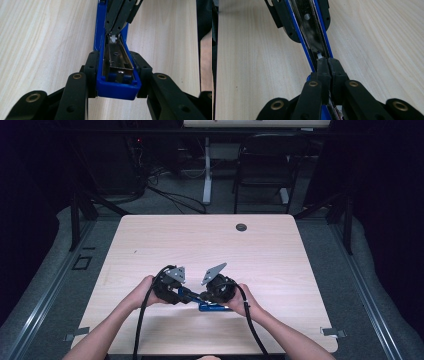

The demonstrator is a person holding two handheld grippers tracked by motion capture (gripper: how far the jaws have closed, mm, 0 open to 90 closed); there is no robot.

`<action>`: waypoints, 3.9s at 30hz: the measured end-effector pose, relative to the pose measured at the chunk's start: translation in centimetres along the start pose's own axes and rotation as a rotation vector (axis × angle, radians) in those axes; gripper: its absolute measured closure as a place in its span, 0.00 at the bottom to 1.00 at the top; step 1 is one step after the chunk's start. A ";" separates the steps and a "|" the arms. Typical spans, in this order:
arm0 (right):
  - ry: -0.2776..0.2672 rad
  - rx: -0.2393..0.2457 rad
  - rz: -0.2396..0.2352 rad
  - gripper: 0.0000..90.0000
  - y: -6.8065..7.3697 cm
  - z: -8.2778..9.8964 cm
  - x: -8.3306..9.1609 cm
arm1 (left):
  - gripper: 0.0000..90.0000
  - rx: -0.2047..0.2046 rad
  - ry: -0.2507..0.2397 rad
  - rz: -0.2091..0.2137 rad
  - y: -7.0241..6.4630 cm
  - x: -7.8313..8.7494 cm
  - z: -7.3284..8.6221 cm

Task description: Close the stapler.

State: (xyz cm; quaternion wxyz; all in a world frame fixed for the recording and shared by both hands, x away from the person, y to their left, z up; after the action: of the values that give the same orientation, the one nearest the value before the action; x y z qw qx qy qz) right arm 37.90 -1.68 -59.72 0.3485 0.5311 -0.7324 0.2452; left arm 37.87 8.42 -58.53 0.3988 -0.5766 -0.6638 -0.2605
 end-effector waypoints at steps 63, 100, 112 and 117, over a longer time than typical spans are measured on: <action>-0.138 -0.077 0.022 0.97 -1.3 1.4 4.5 | 0.72 -0.155 0.199 0.055 -0.5 -1.5 -7.5; -0.156 -0.088 0.049 0.96 -2.0 2.1 6.7 | 0.72 -0.146 0.139 0.075 -0.9 -2.8 -8.5; -0.196 -0.124 0.092 0.96 -2.7 3.0 8.9 | 0.72 -0.152 0.148 0.083 -1.1 -4.2 -9.3; -0.212 -0.113 0.098 0.96 -2.6 2.7 9.4 | 0.72 -0.152 0.156 0.088 -1.1 -4.9 -9.6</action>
State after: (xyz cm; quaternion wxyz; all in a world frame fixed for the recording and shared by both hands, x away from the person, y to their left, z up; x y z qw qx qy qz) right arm 37.92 -10.19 -54.26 0.2863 0.4970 -0.8028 0.1628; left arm 39.05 -2.27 -57.20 0.4155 -0.6118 -0.5831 -0.3362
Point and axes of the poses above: each handheld gripper's, and its own axes: x roughly backward along the jaws, z roughly out of its underside, y roughly to its left, the point moved 9 cm from there along -x, roughly forward along the jaws, and after that the axes turned 3 degrees about x, right-handed, at the moved point
